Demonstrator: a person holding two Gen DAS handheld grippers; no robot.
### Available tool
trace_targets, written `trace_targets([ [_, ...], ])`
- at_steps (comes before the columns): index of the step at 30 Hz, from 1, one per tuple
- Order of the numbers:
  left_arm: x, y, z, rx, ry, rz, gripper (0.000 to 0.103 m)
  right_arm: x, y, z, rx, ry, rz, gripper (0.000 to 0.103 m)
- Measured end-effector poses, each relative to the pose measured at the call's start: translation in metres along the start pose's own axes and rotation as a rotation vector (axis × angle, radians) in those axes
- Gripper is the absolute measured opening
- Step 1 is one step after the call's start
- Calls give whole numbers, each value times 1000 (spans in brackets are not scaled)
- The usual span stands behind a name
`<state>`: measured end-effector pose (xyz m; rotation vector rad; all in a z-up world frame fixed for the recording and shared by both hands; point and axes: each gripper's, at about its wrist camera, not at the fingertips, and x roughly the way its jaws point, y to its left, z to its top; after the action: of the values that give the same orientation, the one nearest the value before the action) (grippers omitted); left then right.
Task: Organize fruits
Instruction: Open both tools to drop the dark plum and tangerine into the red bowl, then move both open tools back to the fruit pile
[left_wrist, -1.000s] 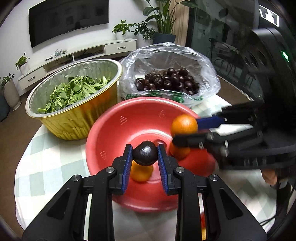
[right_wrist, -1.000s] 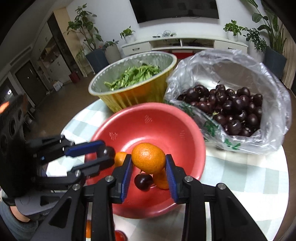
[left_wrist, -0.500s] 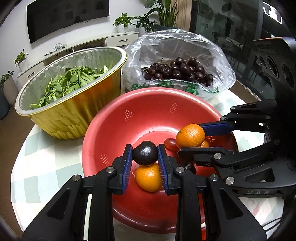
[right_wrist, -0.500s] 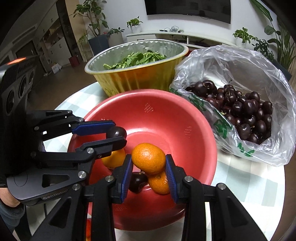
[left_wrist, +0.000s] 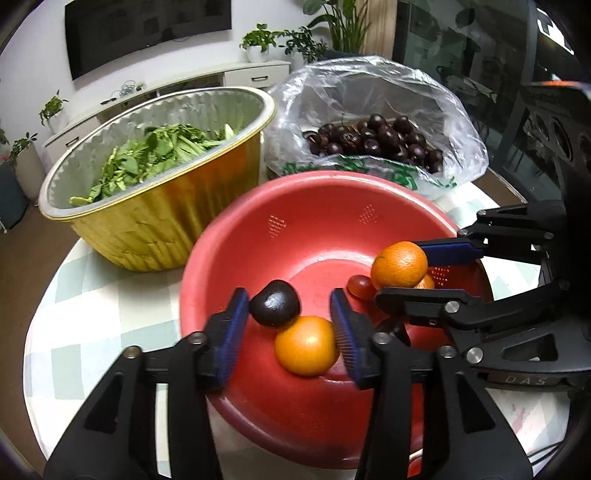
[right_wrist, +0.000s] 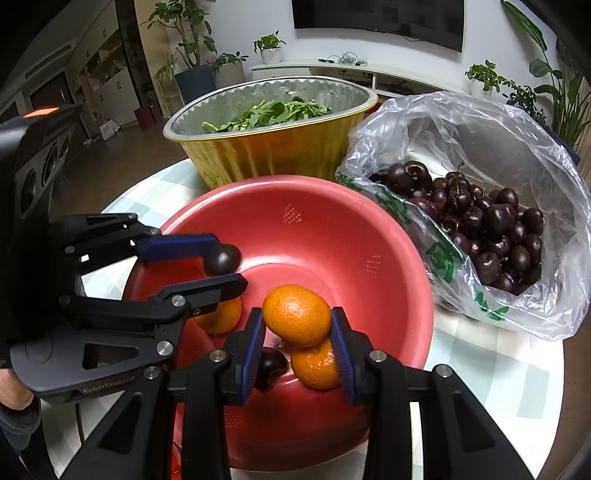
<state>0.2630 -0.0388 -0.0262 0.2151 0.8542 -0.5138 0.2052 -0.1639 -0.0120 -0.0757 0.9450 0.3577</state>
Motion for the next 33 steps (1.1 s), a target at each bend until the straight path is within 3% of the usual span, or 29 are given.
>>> trace_targets([
  [5, -7, 1, 0, -13, -12, 11, 55, -4, -5, -2, 14, -5, -9, 44],
  [10, -25, -4, -3, -17, -37, -11, 80, -13, -9, -6, 27, -15, -20, 46],
  [15, -60, -17, -11, -13, -99, -24, 92, -42, -12, -16, 67, -73, -7, 49],
  [18, -77, -22, -23, -16, -108, -33, 93, -65, -11, -29, 94, -119, 9, 56],
  [22, -98, -33, -44, 7, -107, -28, 98, -91, -7, -58, 119, -151, 30, 56],
  [26, -117, -42, -74, 25, -94, -72, 98, -112, 3, -90, 129, -174, 52, 62],
  [33, -123, -65, -123, 210, 30, -118, 98, -113, 25, -144, 153, -104, 122, 62],
])
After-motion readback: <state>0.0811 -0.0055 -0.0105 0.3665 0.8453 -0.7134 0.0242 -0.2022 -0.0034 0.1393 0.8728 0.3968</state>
